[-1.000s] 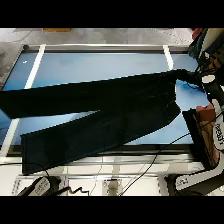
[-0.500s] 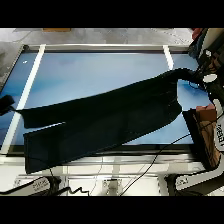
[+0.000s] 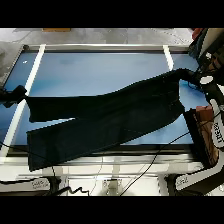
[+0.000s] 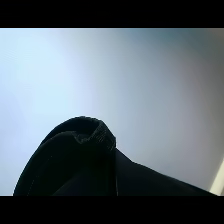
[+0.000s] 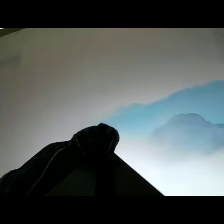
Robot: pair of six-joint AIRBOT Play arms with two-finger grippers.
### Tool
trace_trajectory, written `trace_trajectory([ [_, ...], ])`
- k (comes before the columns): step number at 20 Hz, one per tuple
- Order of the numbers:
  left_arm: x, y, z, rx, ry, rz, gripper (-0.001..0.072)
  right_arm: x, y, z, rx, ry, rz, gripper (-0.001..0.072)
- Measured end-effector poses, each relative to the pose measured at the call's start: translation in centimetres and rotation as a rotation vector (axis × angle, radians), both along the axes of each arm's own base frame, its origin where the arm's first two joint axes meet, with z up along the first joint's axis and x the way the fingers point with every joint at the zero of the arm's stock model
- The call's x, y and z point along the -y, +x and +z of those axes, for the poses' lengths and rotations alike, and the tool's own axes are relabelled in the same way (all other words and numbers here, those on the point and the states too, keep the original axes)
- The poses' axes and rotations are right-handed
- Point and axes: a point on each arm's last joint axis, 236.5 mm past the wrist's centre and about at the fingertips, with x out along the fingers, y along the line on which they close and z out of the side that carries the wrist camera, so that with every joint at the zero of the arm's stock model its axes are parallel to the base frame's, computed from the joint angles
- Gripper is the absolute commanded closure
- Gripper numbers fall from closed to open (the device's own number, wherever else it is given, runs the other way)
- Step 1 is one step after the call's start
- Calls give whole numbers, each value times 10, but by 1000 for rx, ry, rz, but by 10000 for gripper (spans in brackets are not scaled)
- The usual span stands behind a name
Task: Fold the clothes and pants, and hang the long-sleeved shirts on hangers.
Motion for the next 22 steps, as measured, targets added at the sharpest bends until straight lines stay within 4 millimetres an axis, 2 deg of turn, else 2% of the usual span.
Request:
trace_trajectory([
  [6, 11, 22, -16, 33, -15, 3, 683, 2, 16, -25, 26, 46, -88, 675],
  [13, 17, 44, -15, 106, -21, 29, 663, 7, 25, -23, 80, 27, -145, 675],
  [14, 16, 47, -13, 119, -14, 34, 421, 10, 26, -20, 94, 20, -158, 671],
  [15, 13, 49, -10, 135, -6, 43, -8, 13, 27, -18, 106, 14, -171, 510],
  [16, 12, 51, -9, 144, 0, 47, 2, 16, 28, -17, 116, 10, -183, 168],
  [17, 13, 52, -8, 150, 0, 49, 3, 18, 28, -16, 123, 6, -190, 80],
  [22, 18, 56, 6, 183, 11, 44, 5, 16, 27, -8, 126, 8, -179, 87],
])
